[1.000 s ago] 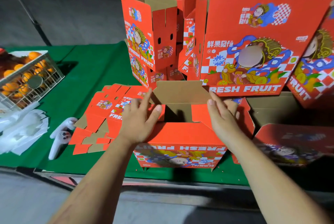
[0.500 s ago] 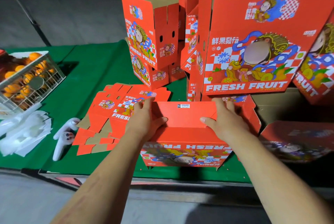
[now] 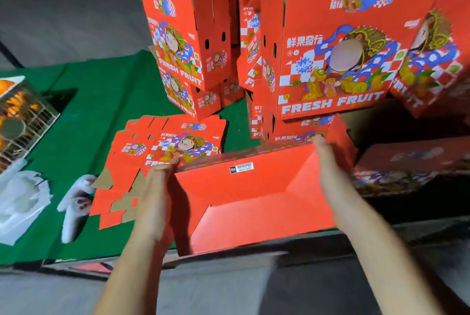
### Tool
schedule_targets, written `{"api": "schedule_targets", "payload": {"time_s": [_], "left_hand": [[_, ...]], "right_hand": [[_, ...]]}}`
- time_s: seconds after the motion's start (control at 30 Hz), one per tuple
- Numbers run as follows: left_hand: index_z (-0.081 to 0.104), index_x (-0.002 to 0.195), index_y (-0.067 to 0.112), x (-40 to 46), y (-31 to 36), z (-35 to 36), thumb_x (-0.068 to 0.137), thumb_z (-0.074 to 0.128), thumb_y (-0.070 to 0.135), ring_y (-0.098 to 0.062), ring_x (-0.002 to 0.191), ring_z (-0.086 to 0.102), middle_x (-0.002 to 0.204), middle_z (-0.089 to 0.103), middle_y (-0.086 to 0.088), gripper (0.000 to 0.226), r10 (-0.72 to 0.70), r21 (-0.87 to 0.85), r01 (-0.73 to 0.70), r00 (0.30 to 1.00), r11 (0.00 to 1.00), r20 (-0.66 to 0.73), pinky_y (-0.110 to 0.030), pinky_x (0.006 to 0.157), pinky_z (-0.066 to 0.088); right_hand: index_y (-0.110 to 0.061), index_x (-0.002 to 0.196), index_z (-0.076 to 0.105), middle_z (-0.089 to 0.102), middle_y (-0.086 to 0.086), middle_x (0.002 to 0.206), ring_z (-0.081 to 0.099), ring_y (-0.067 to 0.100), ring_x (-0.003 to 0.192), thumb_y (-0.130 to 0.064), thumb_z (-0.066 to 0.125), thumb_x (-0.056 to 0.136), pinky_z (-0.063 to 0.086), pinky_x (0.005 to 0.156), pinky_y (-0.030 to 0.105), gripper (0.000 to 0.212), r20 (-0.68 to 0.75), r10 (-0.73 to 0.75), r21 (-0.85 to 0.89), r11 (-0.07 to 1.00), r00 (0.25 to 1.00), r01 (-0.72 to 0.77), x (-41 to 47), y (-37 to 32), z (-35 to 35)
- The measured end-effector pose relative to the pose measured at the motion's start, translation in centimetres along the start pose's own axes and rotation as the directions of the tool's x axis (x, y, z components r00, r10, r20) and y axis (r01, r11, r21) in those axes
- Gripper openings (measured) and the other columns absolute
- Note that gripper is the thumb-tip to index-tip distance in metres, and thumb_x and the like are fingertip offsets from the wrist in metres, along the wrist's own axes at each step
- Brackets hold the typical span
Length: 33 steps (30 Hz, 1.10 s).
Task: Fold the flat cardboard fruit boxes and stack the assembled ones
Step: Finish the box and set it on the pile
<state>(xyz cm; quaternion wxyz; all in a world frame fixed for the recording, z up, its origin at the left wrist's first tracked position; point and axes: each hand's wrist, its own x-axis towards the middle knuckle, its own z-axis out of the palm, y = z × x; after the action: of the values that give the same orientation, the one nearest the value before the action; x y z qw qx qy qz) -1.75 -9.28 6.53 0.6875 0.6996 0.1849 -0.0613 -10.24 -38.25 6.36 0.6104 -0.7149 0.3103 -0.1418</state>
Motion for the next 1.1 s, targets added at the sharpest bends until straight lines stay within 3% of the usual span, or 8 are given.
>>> {"api": "schedule_targets", "payload": {"time_s": [0.07, 0.13, 0.23, 0.3, 0.4, 0.67, 0.87, 1.1], "left_hand": [[0.06, 0.101, 0.019, -1.6, -2.2, -1.7, 0.098, 0.059, 0.015, -0.024, 0.082, 0.065, 0.082, 0.066, 0.007, 0.005, 0.171, -0.116, -0.161, 0.982, 0.98, 0.081, -0.032, 0.062, 0.049], [0.056, 0.127, 0.034, -3.6, -5.3, -3.0, 0.088, 0.062, 0.007, -0.033, 0.055, 0.065, 0.092, 0.073, 0.003, 0.048, 0.256, -0.212, -0.213, 0.946, 0.954, 0.201, -0.036, 0.045, 0.048], [0.048, 0.143, 0.033, -2.8, -8.3, -3.1, 0.086, 0.055, -0.013, -0.031, 0.109, 0.069, 0.146, 0.058, 0.008, 0.075, 0.217, -0.273, -0.142, 0.939, 0.951, 0.267, -0.047, 0.06, 0.056], [0.043, 0.147, 0.035, -2.0, -9.3, -2.7, 0.084, 0.065, 0.001, -0.015, 0.112, 0.071, 0.15, 0.055, 0.01, 0.075, 0.071, -0.28, 0.023, 0.944, 0.96, 0.322, -0.035, 0.068, 0.062], [0.034, 0.153, 0.037, -1.8, -11.3, -2.2, 0.089, 0.075, 0.023, -0.031, 0.11, 0.073, 0.135, 0.069, -0.004, 0.077, -0.143, -0.116, 0.234, 0.846, 0.965, 0.514, -0.042, 0.07, 0.063], [0.04, 0.132, 0.026, -3.0, -15.0, -1.3, 0.073, 0.08, -0.008, 0.012, 0.107, 0.063, 0.151, 0.048, -0.008, 0.079, 0.206, 0.075, -0.247, 0.913, 0.966, 0.352, -0.006, 0.079, 0.052], [0.047, 0.117, 0.054, -3.0, -15.7, 0.4, 0.05, 0.095, 0.005, -0.038, 0.127, 0.059, 0.147, 0.048, -0.011, 0.096, 0.387, 0.054, -0.443, 0.83, 0.895, 0.401, -0.054, 0.092, 0.058], [0.045, 0.126, 0.049, -2.6, -15.8, 0.7, 0.046, 0.096, 0.064, -0.039, 0.139, 0.047, 0.149, 0.037, -0.002, 0.096, 0.482, 0.17, -0.557, 0.808, 0.813, 0.338, -0.066, 0.102, 0.048]], "right_hand": [[-0.044, 0.117, 0.065, 0.06, -0.023, 0.123, 0.056, -0.001, 0.113, -0.058, 0.053, 0.091, 0.037, 0.09, 0.013, 0.032, 0.126, -0.05, -0.064, 0.996, 0.991, 0.058, -2.1, 0.8, -0.2], [-0.048, 0.108, 0.072, 0.075, -0.023, 0.106, 0.07, -0.003, 0.095, -0.04, 0.059, 0.09, 0.055, 0.089, 0.026, 0.023, 0.315, -0.027, -0.188, 0.978, 0.949, 0.091, -3.5, 2.3, -1.5], [-0.04, 0.12, 0.07, 0.077, -0.015, 0.109, 0.073, 0.01, 0.103, -0.012, 0.064, 0.095, 0.056, 0.099, 0.047, 0.038, 0.361, -0.039, -0.236, 0.963, 0.932, 0.132, -4.1, 5.9, -2.5], [-0.041, 0.129, 0.065, 0.074, -0.014, 0.12, 0.07, 0.01, 0.113, -0.005, 0.066, 0.096, 0.055, 0.102, 0.045, 0.049, 0.373, -0.079, -0.143, 0.98, 0.925, 0.141, -5.0, 8.0, -2.4], [-0.042, 0.141, 0.055, 0.068, -0.012, 0.133, 0.065, 0.009, 0.123, -0.002, 0.065, 0.098, 0.056, 0.096, 0.025, 0.06, 0.422, -0.099, -0.031, 0.992, 0.901, 0.123, -6.0, 10.9, -2.7], [-0.017, 0.131, 0.05, 0.07, -0.01, 0.122, 0.068, 0.018, 0.115, 0.014, 0.061, 0.094, 0.058, 0.087, 0.027, 0.049, 0.323, -0.062, -0.072, 0.993, 0.944, 0.09, -5.9, 14.9, -5.0], [-0.006, 0.104, 0.058, 0.072, 0.025, 0.106, 0.072, 0.034, 0.093, 0.001, 0.049, 0.1, 0.056, 0.075, 0.038, 0.012, 0.152, 0.08, 0.203, 0.973, 0.985, -0.111, -2.3, 14.4, -6.0], [-0.015, 0.137, 0.059, 0.073, 0.015, 0.122, 0.07, 0.037, 0.113, -0.014, 0.044, 0.107, 0.052, 0.102, 0.056, 0.034, 0.369, 0.194, 0.152, 0.952, 0.909, -0.265, 4.1, 14.5, -7.0]]}}
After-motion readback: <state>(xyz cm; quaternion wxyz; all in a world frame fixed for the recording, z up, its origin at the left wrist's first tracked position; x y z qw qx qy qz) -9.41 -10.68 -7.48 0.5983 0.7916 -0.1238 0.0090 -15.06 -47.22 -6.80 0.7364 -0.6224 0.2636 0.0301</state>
